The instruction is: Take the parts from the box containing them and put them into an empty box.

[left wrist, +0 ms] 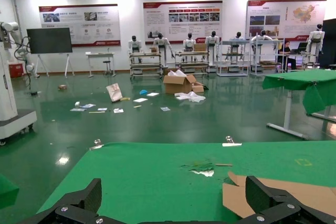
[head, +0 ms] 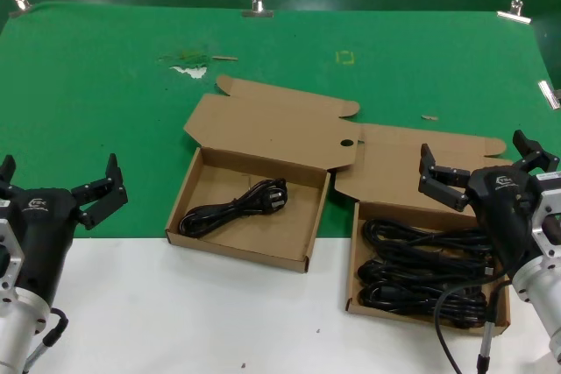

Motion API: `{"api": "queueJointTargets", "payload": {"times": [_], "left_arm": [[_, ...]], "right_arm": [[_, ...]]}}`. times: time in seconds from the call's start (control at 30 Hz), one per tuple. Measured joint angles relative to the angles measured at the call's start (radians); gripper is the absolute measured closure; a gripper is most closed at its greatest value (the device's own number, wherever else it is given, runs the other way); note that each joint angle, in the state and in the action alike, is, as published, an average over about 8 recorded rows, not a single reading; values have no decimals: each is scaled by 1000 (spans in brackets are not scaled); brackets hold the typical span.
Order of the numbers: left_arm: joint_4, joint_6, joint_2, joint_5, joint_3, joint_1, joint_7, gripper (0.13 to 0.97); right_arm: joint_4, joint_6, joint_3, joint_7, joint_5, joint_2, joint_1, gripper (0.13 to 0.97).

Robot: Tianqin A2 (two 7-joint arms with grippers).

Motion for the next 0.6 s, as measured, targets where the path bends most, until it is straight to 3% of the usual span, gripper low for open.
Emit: {"api": "queueJointTargets", "payload": {"times": [0.6], "left_arm": [[0,0,0,0,0,0,0,132]], "right_arm": [[0,0,0,0,0,0,0,129]]}}
